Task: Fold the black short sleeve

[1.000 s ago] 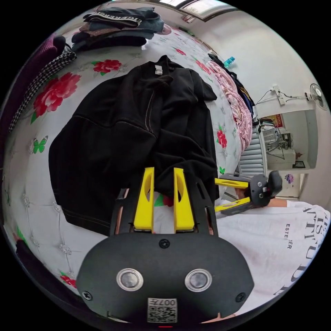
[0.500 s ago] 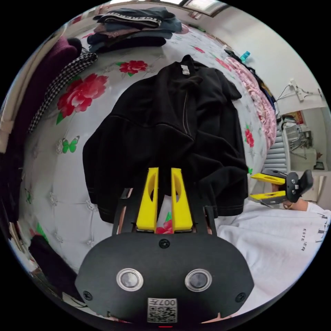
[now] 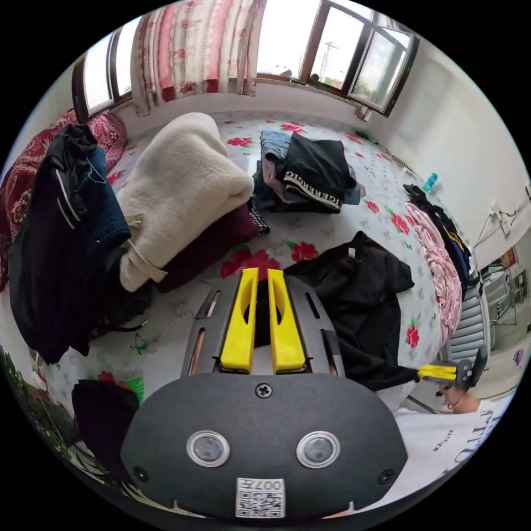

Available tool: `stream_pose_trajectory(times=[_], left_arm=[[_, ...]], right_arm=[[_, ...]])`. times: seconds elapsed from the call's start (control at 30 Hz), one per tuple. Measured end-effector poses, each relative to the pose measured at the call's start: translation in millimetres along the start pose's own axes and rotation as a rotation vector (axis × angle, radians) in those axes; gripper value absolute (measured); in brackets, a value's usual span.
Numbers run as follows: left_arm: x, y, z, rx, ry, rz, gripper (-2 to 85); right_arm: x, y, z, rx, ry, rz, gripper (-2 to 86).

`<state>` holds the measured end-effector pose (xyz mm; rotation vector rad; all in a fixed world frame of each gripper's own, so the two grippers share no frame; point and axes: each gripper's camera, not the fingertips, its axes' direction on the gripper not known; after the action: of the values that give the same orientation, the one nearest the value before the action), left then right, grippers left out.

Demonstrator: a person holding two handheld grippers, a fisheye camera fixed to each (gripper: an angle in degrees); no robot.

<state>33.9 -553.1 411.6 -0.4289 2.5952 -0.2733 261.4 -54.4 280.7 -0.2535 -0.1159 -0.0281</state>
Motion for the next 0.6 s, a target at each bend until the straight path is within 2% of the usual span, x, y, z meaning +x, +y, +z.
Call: stream_pose_trajectory(times=[0.23, 0.4, 0.6], left_arm=[[52.4, 117.0, 70.9, -0.249, 0.120, 0.154, 7.9], [74.4, 158.5, 77.7, -0.236, 0.245, 0.165, 9.0], [112.5, 163.5, 80.7, -0.222, 0.317, 0.290, 13.9]], right_arm=[[37.5, 23.2, -33.0, 0.104, -0.083, 0.126, -0.3], [37.4, 13.3, -62.6, 0.133, -0.100, 0.103, -0.3], [12.2, -14.8, -152.4, 0.336, -0.081, -0.026, -0.2]])
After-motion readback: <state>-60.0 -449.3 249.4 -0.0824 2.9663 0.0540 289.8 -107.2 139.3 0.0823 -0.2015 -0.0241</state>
